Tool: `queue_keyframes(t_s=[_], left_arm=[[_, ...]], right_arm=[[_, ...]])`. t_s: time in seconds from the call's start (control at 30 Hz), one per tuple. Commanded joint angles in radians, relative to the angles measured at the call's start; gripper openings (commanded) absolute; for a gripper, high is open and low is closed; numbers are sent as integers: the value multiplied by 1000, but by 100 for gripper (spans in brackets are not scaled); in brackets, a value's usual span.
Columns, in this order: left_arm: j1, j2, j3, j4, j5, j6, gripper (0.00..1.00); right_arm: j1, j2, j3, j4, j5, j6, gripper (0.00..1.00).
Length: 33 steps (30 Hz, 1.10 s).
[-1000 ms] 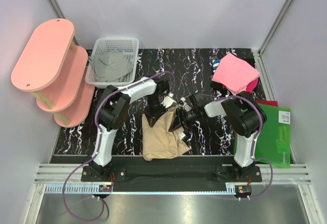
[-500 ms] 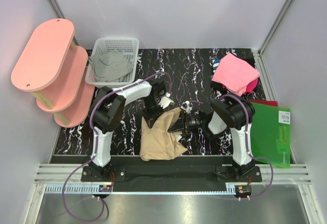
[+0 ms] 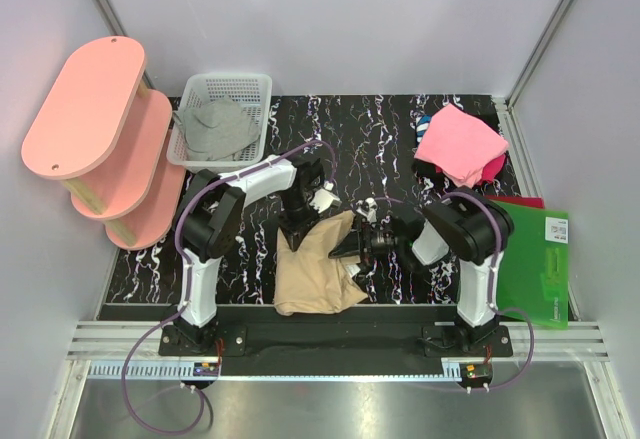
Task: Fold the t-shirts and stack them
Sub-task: Put the neatly folded tshirt into the corner of the board with the right arm
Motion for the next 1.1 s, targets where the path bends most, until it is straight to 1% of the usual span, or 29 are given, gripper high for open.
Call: queue_keyframes(t_s=[0.0, 0.07, 0.1, 0.13, 0.2, 0.33, 0.43, 0.63, 0.73, 0.87, 0.9, 0.93, 0.97, 1.0, 1.07], left_arm=[[4, -12, -26, 59, -36, 15, 22], [5, -12, -25, 60, -36, 15, 22], [4, -14, -23, 59, -33, 15, 22], [5, -12, -22, 60, -35, 15, 22], [4, -15, -20, 60, -27, 16, 22], [5, -18, -17, 60, -29, 16, 22], [4, -17, -14, 57, -24, 16, 22], [4, -9, -9, 60, -24, 16, 22], [5, -5, -6, 59, -18, 12, 22], [5, -3, 5, 60, -18, 12, 22], [5, -6, 3, 59, -17, 12, 22], [5, -9, 3, 59, -18, 12, 22], [5, -12, 1, 57, -20, 13, 22], [5, -25, 1, 54, -24, 13, 22], [10, -43, 15, 34, -29, 19, 22]], right_arm=[[24, -151, 135, -965, 198, -413, 60], [27, -202, 227, -1214, 260, -493, 60], [29, -213, 249, -1254, 298, -532, 62], [26, -227, 265, -1305, 304, -543, 64], [30, -230, 295, -1336, 297, -550, 65], [49, -199, 318, -1335, 280, -540, 66], [59, -181, 316, -1290, 260, -508, 65], [102, -118, 298, -1134, 226, -416, 62], [121, -75, 296, -1051, 209, -376, 59], [139, -49, 312, -1034, 215, -356, 43], [139, -61, 312, -1034, 220, -356, 33], [138, -67, 312, -1042, 224, -360, 28], [139, -75, 313, -1049, 235, -363, 21], [139, -95, 313, -1057, 243, -366, 0], [138, -118, 324, -1104, 273, -386, 0]])
